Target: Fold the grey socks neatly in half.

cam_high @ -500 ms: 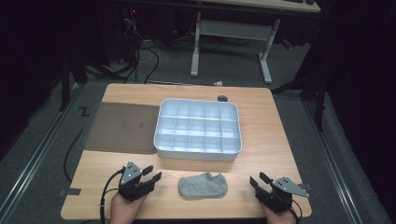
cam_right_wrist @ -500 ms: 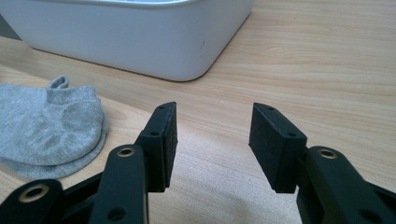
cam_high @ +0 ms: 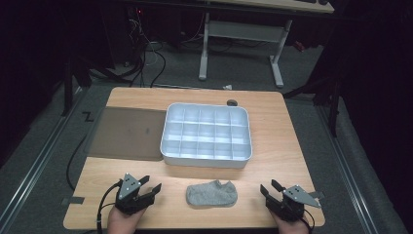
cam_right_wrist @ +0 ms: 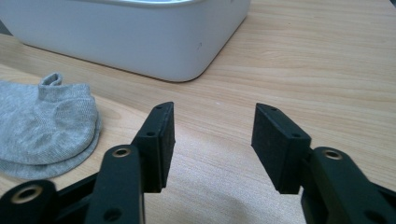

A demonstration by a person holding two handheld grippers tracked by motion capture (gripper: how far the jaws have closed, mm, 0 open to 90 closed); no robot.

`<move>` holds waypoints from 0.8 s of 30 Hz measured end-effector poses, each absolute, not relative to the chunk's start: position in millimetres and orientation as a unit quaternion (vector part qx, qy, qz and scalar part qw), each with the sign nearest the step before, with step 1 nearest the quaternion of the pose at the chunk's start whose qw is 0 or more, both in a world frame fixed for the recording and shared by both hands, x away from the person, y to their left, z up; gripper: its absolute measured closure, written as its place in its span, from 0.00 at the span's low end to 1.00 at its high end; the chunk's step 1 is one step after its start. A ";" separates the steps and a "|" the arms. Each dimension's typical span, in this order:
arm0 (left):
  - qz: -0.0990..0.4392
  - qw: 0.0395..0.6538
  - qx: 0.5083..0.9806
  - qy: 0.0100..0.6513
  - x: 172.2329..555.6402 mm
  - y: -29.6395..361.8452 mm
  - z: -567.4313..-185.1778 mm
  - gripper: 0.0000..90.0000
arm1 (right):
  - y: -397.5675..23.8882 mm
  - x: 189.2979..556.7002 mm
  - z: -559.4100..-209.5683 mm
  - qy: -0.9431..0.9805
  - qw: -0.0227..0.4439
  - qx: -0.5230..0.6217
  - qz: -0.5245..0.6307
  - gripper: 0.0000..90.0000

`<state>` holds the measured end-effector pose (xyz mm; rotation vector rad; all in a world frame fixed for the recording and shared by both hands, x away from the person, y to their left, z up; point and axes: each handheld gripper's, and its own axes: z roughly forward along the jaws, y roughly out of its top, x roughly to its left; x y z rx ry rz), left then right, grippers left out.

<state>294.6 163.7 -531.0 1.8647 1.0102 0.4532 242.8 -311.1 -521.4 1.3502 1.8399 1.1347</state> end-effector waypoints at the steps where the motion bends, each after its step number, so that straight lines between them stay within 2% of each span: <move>1: 0.185 0.468 0.760 0.411 294.7 163.5 -531.0 0.49 | -311.1 242.7 -521.6 0.692 0.294 0.504 0.425 0.58; 14: 0.198 0.477 0.761 0.393 293.8 158.4 -530.3 0.47 | -305.9 242.8 -520.7 0.699 0.287 0.495 0.429 0.62; 24: 0.202 0.489 0.760 0.379 293.5 138.3 -521.9 0.47 | -274.1 252.1 -513.0 0.726 0.276 0.468 0.422 0.60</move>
